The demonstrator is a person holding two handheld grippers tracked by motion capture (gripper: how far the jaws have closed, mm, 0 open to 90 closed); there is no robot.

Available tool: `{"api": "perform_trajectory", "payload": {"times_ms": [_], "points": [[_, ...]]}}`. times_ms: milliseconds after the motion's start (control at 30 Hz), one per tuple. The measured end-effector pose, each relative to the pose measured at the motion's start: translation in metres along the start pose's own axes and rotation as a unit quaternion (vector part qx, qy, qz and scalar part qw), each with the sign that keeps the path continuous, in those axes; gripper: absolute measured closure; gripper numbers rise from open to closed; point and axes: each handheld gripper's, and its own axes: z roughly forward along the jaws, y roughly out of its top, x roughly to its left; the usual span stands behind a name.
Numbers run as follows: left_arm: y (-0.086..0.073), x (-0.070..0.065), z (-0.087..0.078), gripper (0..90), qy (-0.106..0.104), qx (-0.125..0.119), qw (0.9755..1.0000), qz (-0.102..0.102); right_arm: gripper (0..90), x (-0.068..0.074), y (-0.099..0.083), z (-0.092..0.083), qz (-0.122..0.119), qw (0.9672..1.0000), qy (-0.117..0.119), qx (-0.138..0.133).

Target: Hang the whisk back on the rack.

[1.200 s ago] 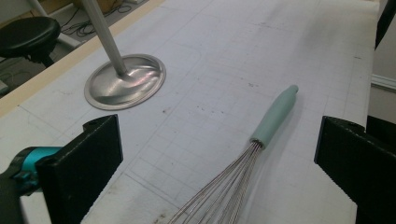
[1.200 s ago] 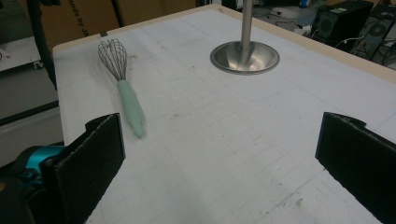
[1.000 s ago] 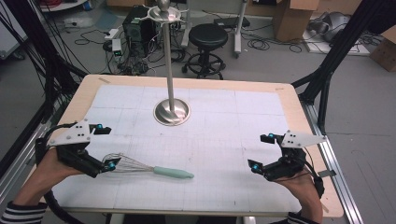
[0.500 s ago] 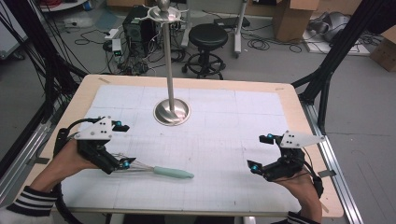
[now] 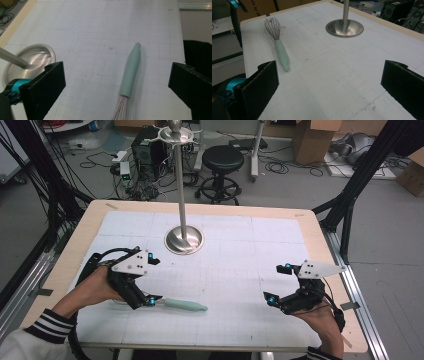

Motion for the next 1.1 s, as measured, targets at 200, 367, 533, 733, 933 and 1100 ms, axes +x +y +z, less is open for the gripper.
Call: {"api": "perform_trajectory", "payload": {"times_ms": [200, 367, 533, 733, 933, 1100], "points": [[0.002, 0.003, 0.020, 1.7, -0.032, 0.028, 0.9990, -0.015, 0.4, 0.000, 0.000, -0.001, 0.000, 1.0000, 0.000, -0.004], [0.003, 0.003, 0.030, 1.7, -0.038, 0.039, 0.9985, -0.009, 0.4, 0.000, 0.000, -0.002, 0.001, 1.0000, 0.003, -0.008], [0.003, -0.002, 0.052, 1.8, -0.063, 0.080, 0.9947, 0.008, 0.4, 0.000, 0.000, -0.005, 0.002, 0.9999, 0.002, -0.012], [0.001, -0.003, 0.064, 6.2, -0.073, 0.103, 0.9918, 0.017, 0.4, -0.001, -0.002, -0.005, 0.003, 0.9999, 0.004, -0.012], [-0.003, -0.002, 0.074, 12.6, -0.088, 0.127, 0.9877, 0.021, 0.4, -0.001, -0.002, -0.006, 0.003, 0.9999, 0.003, -0.014], [-0.007, -0.004, 0.086, 15.1, -0.104, 0.161, 0.9810, 0.030, 0.4, -0.002, -0.003, -0.006, 0.006, 0.9998, 0.006, -0.017]]}}
